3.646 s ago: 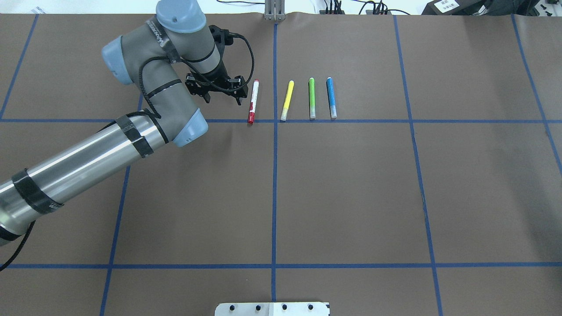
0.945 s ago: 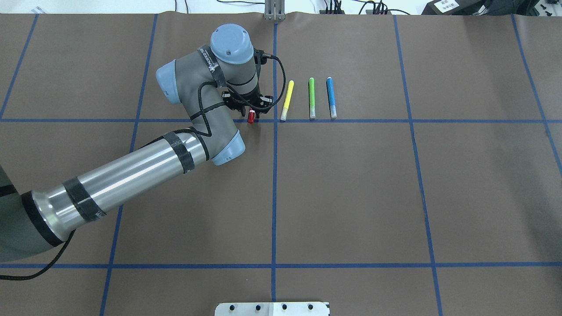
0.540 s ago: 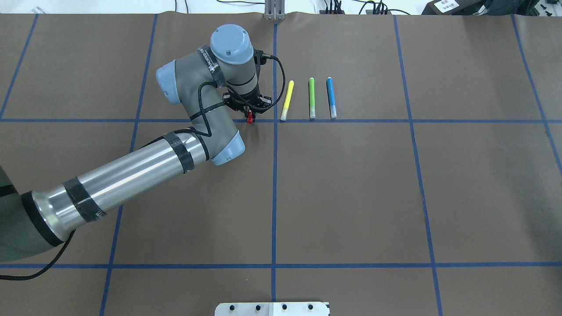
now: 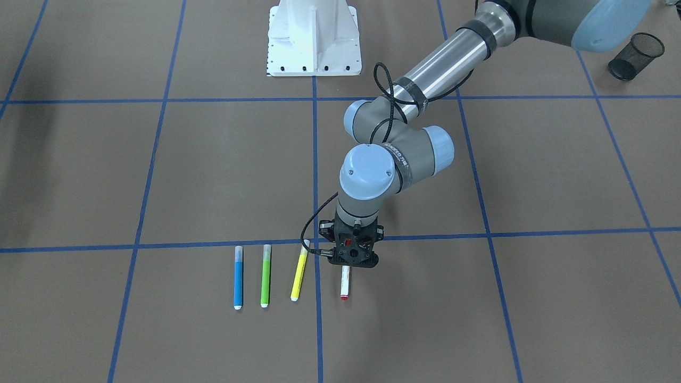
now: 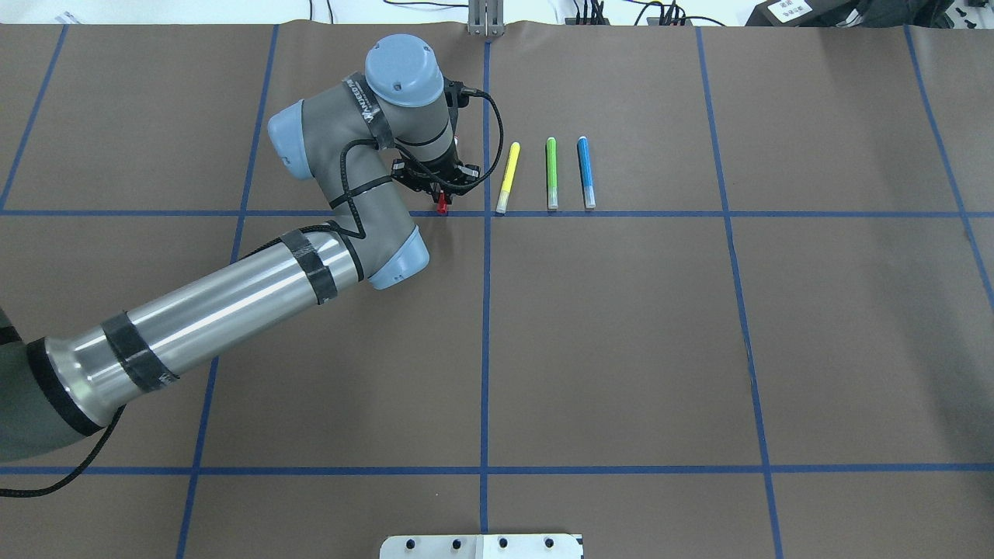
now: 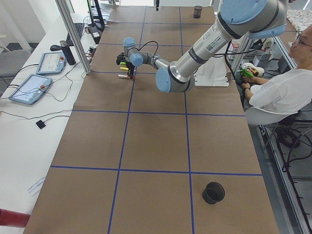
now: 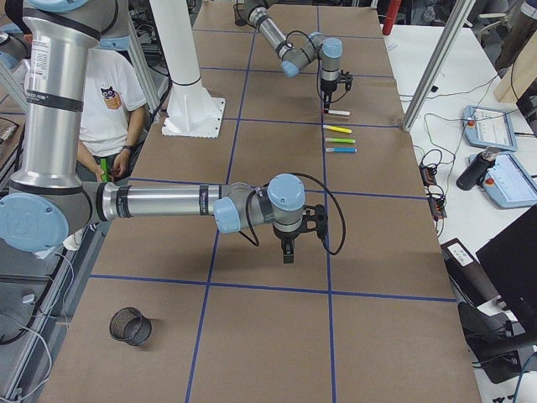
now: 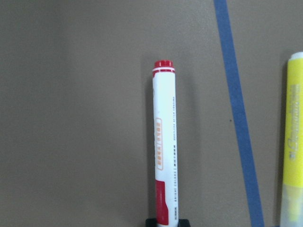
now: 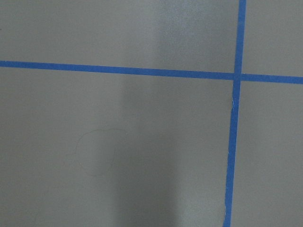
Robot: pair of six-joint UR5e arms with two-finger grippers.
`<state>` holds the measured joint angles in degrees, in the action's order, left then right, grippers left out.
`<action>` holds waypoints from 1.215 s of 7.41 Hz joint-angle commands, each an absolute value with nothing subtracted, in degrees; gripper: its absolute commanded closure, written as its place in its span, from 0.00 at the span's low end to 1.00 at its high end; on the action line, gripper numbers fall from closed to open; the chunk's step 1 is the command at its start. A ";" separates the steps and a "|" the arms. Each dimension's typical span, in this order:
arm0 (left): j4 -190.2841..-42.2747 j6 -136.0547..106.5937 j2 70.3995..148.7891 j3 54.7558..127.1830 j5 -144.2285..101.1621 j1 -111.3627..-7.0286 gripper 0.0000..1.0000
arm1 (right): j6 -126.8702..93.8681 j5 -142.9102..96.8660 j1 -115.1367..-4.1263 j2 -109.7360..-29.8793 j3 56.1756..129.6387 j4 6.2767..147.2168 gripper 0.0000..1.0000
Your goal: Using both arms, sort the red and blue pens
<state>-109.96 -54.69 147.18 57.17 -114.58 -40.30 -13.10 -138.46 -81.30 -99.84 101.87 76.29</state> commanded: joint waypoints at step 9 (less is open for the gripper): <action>-100.90 -50.92 120.62 82.16 -121.36 -60.61 1.00 | -17.12 -138.16 -79.20 -98.44 101.95 76.29 0.00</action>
<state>-101.19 -53.46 124.84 80.03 -119.66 -56.37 -15.18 -138.24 -80.24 -99.08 101.91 76.29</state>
